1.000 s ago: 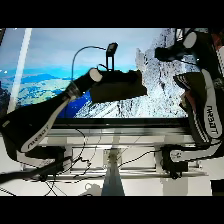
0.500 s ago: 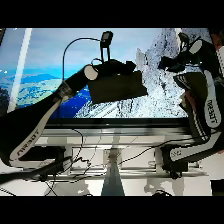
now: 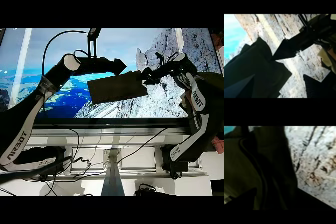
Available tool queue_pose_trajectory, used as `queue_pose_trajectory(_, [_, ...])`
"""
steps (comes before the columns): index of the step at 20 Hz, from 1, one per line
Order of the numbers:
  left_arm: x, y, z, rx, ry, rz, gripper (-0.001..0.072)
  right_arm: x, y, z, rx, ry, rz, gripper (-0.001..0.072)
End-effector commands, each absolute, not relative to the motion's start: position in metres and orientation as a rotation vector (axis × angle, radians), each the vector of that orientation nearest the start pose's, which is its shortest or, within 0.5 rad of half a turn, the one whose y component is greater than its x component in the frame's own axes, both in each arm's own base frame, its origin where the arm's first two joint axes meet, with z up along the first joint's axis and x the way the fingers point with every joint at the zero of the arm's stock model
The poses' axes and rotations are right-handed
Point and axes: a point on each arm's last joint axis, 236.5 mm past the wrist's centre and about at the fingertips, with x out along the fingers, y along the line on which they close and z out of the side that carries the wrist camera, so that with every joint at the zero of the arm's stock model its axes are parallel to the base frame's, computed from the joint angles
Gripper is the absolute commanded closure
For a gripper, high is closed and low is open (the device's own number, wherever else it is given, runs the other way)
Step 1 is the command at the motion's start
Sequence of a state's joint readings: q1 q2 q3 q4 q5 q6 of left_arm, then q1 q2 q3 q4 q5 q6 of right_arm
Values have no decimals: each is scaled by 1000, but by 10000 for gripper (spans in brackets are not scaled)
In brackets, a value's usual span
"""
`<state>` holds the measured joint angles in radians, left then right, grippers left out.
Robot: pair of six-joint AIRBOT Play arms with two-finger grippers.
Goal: Fold the clothes and pants, and hang the long-sleeved shirts on hangers.
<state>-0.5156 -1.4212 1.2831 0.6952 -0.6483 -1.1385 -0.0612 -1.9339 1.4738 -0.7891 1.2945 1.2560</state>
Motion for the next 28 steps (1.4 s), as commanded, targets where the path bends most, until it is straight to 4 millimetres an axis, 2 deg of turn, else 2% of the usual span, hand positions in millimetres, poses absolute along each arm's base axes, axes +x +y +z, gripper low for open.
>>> queue_pose_trajectory(1, [398, -353, 105, -277, 790, -871, 8, 438, 156, -113, 618, 1526, 591, 139])
queue_pose_trajectory(4, [398, -353, 105, -277, 790, -872, 8, 430, 185, -108, 584, 1527, 670, 141])
queue_pose_trajectory(5, [398, -353, 105, -277, 790, -872, 9, 425, 193, -110, 548, 1535, 687, 179])
queue_pose_trajectory(6, [398, -353, 105, -277, 790, -871, 8, 423, 201, -112, 501, 1527, 716, 250])
queue_pose_trajectory(7, [397, -353, 105, -276, 790, -872, 8, 419, 208, -114, 457, 1527, 738, 423])
queue_pose_trajectory(8, [398, -351, 103, -257, 789, -868, 9, 416, 212, -114, 432, 1532, 747, 631])
queue_pose_trajectory(9, [397, -348, 99, -217, 792, -866, 25, 415, 214, -110, 400, 1529, 757, 692])
queue_pose_trajectory(11, [394, -331, 87, -74, 809, -857, 29, 427, 205, -91, 322, 1480, 746, 692])
queue_pose_trajectory(12, [392, -315, 82, 22, 821, -843, 30, 438, 195, -77, 288, 1442, 714, 692])
queue_pose_trajectory(13, [391, -296, 80, 112, 833, -823, 81, 450, 180, -57, 273, 1401, 656, 692])
queue_pose_trajectory(15, [393, -261, 91, 222, 825, -768, 326, 473, 138, -3, 267, 1298, 511, 692])
queue_pose_trajectory(16, [393, -246, 102, 241, 810, -745, 488, 481, 112, 27, 269, 1236, 426, 692])
queue_pose_trajectory(17, [393, -235, 116, 232, 788, -727, 566, 486, 79, 61, 275, 1163, 327, 692])
queue_pose_trajectory(19, [394, -219, 142, 219, 731, -694, 567, 478, 8, 126, 296, 1037, 117, 692])
queue_pose_trajectory(21, [391, -212, 160, 213, 692, -680, 567, 444, -59, 179, 321, 958, -85, 692])
queue_pose_trajectory(23, [389, -210, 168, 208, 673, -679, 567, 389, -121, 211, 344, 928, -305, 692])
queue_pose_trajectory(26, [389, -210, 168, 208, 674, -678, 567, 287, -192, 232, 407, 963, -644, 692])
queue_pose_trajectory(28, [389, -210, 168, 208, 674, -678, 567, 230, -218, 235, 473, 1003, -811, 692])
